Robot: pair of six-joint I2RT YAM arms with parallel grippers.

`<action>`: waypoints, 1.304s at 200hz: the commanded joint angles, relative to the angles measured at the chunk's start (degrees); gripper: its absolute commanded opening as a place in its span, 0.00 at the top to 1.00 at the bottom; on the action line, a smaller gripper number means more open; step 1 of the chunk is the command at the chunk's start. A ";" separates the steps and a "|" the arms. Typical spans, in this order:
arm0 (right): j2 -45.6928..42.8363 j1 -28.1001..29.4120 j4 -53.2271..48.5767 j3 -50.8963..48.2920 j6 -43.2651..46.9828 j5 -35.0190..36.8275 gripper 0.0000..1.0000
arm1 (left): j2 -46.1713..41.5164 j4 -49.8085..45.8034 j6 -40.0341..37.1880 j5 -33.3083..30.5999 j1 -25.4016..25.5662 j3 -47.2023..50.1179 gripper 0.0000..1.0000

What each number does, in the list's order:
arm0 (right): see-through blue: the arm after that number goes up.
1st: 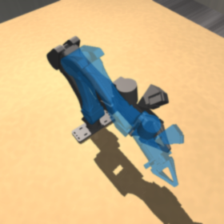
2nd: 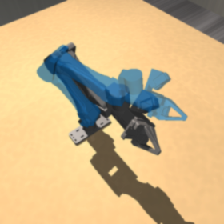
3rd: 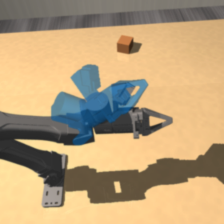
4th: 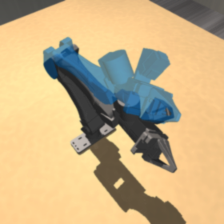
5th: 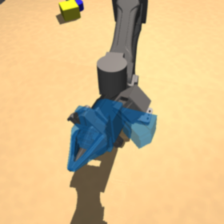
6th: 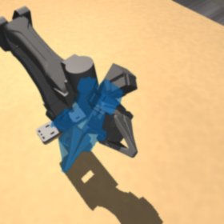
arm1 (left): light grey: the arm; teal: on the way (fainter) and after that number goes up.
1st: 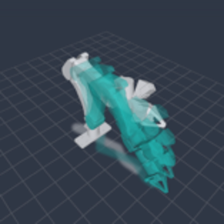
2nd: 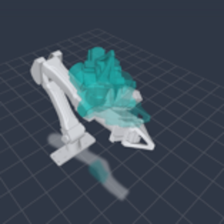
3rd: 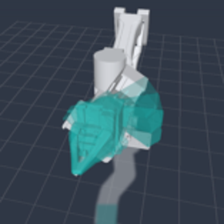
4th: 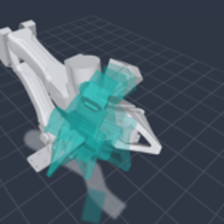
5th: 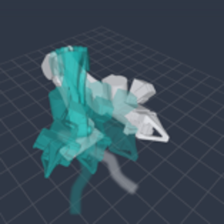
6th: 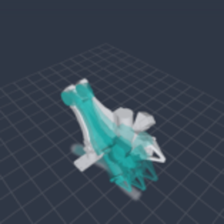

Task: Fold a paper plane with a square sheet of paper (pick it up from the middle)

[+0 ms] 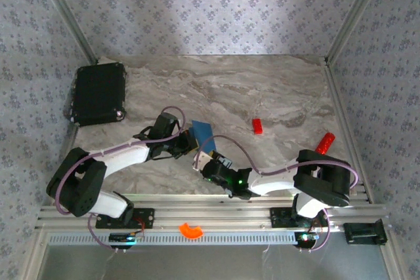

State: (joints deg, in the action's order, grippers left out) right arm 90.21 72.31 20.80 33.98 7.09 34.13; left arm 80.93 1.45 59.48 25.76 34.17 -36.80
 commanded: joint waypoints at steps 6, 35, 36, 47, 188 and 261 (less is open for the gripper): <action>-1.09 0.20 -0.63 0.50 -1.39 1.18 0.65 | -0.94 -0.48 0.11 0.61 -0.16 -0.35 1.00; -2.89 -0.76 -0.16 -0.72 -3.99 -0.56 0.71 | -1.00 -1.00 -0.16 0.43 -0.15 -0.46 1.00; -2.92 -0.76 -0.10 -0.74 -4.00 -0.60 0.71 | -1.01 -1.01 -0.16 0.43 -0.20 -0.42 1.00; -3.57 -1.02 0.12 -0.75 -4.55 -1.48 0.72 | -0.97 -1.15 -0.31 0.39 -0.19 -0.47 1.00; -4.12 -3.19 -1.46 0.74 -7.58 -7.71 0.94 | -1.05 -1.45 -0.67 0.04 -0.23 -0.30 1.00; -7.03 -7.71 -7.78 1.91 -17.10 -23.04 1.00 | -5.84 -12.11 -4.72 -9.23 -0.62 -1.93 0.60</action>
State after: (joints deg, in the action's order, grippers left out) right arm 85.14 66.98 17.47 33.93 -3.57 20.21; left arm 78.76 -3.36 57.30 22.46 34.11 -36.82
